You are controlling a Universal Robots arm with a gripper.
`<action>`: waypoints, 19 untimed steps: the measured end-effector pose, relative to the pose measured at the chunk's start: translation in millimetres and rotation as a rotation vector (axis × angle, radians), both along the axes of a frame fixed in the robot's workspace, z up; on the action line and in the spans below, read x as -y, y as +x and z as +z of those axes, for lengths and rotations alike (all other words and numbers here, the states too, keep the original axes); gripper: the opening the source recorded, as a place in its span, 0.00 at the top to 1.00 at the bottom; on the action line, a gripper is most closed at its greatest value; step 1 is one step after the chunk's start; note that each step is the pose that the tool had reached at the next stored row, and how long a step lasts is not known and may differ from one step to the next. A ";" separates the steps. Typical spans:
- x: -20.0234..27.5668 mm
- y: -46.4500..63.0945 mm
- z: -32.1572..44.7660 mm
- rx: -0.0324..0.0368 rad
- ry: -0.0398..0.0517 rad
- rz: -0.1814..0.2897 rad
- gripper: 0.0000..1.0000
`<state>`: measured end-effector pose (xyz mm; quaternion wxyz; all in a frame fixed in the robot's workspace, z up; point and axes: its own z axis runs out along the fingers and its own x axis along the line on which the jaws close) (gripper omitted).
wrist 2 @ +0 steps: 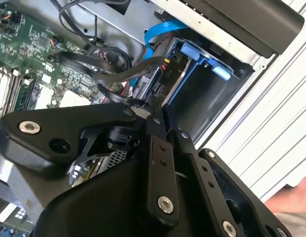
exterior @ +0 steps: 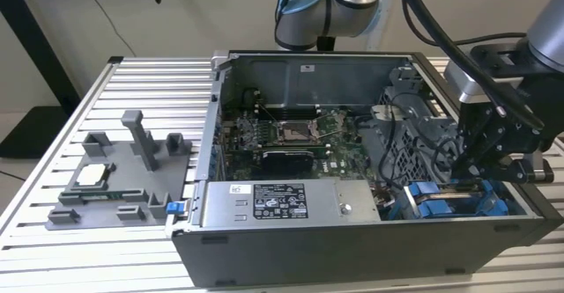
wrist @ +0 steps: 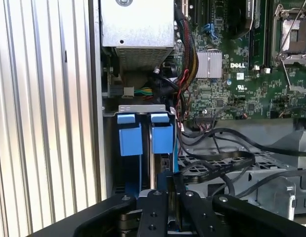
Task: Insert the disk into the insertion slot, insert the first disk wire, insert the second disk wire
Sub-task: 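Insert the second disk wire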
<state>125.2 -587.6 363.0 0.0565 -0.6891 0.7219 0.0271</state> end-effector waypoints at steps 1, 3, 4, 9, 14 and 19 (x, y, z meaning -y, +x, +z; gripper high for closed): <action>0.1 -0.5 -0.2 0.0010 0.0001 0.000 1.00; 0.1 -0.6 -0.2 0.0011 0.0000 0.000 1.00; 0.0 -0.7 -0.2 0.0011 -0.0001 0.000 1.00; -0.1 -0.8 -0.9 0.0011 0.0000 0.000 1.00; 0.4 -0.6 -3.9 0.0011 -0.0001 0.000 1.00; 0.5 1.2 -6.4 0.0011 -0.0002 0.000 1.00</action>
